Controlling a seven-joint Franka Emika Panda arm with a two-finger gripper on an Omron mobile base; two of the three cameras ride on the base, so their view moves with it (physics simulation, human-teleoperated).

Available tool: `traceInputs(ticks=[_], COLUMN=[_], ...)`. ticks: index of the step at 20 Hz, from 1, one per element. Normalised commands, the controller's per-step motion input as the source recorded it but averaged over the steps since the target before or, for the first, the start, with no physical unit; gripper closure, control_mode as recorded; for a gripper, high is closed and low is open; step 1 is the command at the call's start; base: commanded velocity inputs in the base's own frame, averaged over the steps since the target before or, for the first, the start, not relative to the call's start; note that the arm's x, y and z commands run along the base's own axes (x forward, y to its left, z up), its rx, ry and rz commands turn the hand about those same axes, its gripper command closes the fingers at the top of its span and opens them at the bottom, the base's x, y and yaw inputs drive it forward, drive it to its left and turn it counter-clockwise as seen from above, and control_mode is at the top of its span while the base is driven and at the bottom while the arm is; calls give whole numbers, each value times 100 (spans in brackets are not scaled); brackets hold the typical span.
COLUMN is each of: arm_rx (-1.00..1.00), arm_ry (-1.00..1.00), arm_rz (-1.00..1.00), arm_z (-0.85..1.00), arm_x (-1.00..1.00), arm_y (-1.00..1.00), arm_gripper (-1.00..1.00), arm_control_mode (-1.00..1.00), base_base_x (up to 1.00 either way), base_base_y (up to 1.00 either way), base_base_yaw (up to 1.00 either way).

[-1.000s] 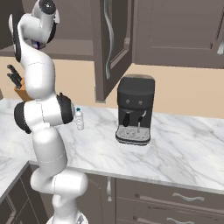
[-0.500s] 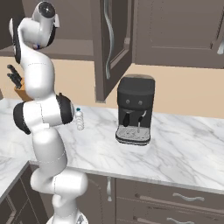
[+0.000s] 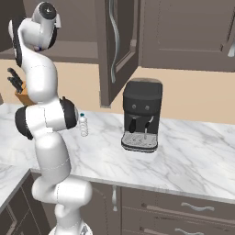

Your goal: Stack two cans on top of the other two cans in the cabinet.

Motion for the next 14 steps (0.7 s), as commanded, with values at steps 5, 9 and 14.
traceInputs(ticks=[5,9,14], arm_rx=[-6,-9,-9], arm_ry=[0,0,0], arm_rz=[0,0,0], arm_z=[10,5,1], arm_x=[0,0,0], arm_y=[18,4,0], arm_gripper=[100,100,100], arm_control_mode=[-100,-100,-100], base_base_x=[0,0,0], base_base_y=[0,0,0], base_base_yaw=[0,0,0])
